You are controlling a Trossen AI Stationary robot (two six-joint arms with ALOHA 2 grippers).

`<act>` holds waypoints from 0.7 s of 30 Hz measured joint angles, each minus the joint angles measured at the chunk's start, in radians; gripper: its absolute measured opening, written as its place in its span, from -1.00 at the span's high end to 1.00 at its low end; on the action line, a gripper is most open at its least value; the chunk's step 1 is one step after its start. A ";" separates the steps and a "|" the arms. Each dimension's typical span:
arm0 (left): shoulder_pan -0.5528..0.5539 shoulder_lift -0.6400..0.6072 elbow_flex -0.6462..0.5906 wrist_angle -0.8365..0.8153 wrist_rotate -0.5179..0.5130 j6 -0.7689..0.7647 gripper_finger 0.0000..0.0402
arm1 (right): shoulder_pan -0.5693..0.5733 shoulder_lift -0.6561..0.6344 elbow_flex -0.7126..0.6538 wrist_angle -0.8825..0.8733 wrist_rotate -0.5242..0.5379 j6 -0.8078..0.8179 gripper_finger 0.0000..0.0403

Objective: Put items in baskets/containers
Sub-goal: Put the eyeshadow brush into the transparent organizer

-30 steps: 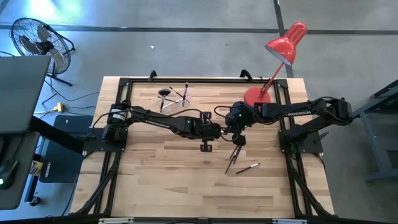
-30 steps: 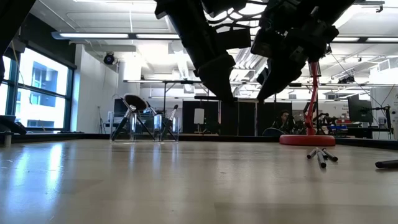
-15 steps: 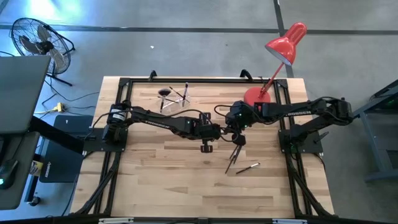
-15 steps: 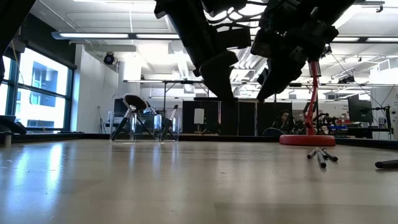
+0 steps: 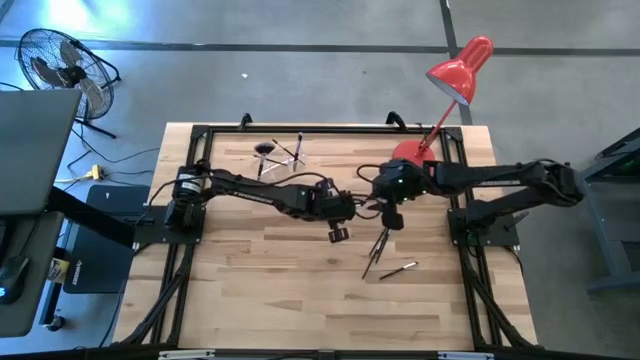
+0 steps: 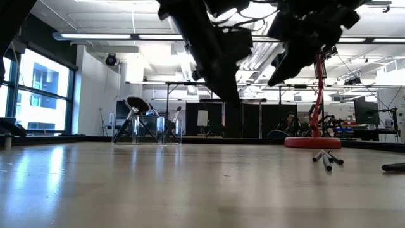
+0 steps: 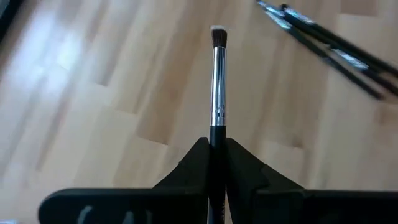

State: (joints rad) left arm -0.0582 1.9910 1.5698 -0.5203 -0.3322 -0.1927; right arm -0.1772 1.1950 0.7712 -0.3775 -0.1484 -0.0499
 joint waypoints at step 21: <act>0.018 -0.244 -0.513 0.869 -0.101 -0.253 0.89 | 0.001 -0.171 -0.045 -0.223 -0.017 0.028 0.36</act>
State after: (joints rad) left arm -0.0404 1.7469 1.0564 0.3489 -0.4330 -0.4455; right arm -0.1761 1.0239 0.7261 -0.6002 -0.1656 -0.0215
